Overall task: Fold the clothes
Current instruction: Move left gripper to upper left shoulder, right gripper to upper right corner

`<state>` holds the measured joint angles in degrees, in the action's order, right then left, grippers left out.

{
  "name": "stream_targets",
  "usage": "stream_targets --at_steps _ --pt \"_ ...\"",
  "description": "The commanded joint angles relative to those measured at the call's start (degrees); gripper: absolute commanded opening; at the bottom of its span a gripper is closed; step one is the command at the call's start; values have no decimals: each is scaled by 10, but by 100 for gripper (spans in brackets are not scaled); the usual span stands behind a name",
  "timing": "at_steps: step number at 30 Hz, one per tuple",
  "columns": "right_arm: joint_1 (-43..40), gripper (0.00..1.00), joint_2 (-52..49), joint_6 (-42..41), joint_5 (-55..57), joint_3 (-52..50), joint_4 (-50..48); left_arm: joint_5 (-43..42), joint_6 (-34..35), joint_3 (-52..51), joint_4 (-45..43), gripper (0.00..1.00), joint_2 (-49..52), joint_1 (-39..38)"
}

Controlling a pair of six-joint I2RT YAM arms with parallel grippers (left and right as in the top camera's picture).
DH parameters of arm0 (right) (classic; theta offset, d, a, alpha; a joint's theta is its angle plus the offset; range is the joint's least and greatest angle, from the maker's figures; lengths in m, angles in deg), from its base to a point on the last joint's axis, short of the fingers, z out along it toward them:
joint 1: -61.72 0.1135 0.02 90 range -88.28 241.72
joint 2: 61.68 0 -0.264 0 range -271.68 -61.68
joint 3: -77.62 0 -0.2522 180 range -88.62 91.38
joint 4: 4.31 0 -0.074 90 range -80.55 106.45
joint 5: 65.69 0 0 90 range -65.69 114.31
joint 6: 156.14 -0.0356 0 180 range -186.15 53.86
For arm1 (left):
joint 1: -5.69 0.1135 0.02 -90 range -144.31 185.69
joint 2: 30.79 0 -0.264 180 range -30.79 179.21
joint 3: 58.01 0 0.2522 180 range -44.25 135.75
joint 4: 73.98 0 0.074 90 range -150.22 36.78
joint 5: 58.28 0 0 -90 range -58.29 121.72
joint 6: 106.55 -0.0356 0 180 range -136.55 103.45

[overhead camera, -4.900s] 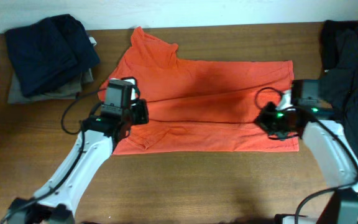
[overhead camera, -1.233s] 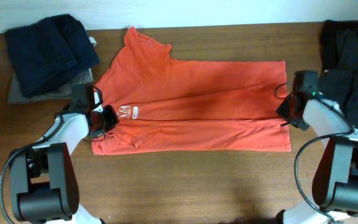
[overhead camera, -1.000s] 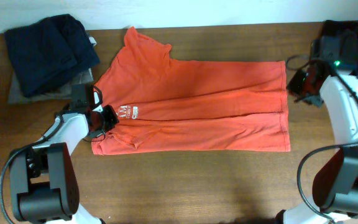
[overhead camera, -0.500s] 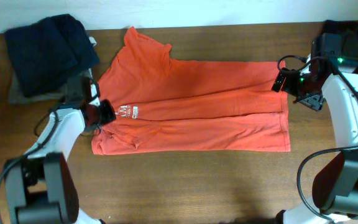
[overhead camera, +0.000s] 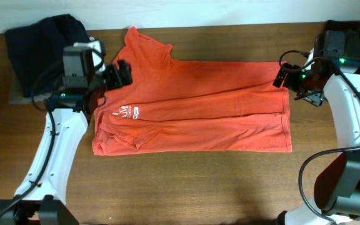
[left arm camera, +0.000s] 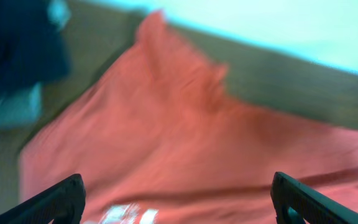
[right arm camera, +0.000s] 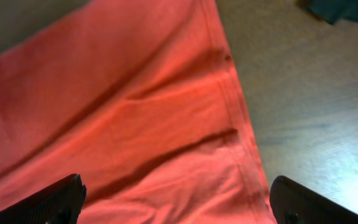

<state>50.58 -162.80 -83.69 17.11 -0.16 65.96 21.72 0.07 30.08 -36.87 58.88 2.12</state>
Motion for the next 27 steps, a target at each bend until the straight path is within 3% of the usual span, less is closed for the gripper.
stream_targets --at_steps 1,5,12,16,23,27 --pt "3 99 3 6 -31 -5 -15 -29 -35 81 -5 95 3 -16" --pt "3 99 3 6 -32 -5 -17 -29 -56 190 7 95 63 -29" --pt "3 99 3 6 -32 -5 1 -29 -86 503 113 94 293 -32" --pt "3 99 3 6 -32 -5 7 -17 -86 606 93 92 408 -32" --pt "3 99 0 6 -32 -5 14 28 -87 621 8 91 528 -31" --pt "3 99 -11 6 -32 -6 28 28 -140 621 -7 91 569 -30"
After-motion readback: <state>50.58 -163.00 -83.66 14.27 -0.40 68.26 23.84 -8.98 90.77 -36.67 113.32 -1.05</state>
